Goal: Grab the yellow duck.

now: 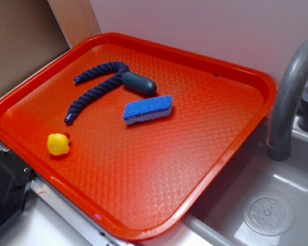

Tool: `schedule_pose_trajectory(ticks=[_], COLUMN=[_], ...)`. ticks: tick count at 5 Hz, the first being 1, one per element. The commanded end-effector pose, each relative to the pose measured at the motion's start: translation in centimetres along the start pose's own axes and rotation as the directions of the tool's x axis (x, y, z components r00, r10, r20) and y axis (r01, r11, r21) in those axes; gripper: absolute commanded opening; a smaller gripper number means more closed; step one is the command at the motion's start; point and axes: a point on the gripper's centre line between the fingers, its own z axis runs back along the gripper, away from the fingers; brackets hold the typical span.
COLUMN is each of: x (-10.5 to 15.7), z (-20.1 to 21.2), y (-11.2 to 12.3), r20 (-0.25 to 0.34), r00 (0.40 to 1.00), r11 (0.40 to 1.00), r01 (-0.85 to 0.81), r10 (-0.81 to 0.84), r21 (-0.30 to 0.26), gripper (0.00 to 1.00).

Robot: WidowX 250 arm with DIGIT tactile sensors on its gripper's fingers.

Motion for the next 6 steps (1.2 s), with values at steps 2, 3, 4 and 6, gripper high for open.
schedule_pose_trajectory(ticks=[2, 3, 4, 6], x=[2.4, 4.4, 5.5, 3.8], z=[-1.5, -3.2, -5.7, -11.9], y=[-0.2, -0.6, -1.3, -2.1], r20=[0.054, 0.085, 0.034, -0.153], r00=[0.998, 0.996, 0.999, 0.985], r11=[0.999, 1.0, 1.0, 0.996], r01=[-0.013, -0.021, 0.009, 0.089], r10=[0.015, 0.022, -0.008, -0.083], r21=[-0.033, -0.016, -0.018, 0.029], gripper=[1.0, 1.0, 1.0, 1.0])
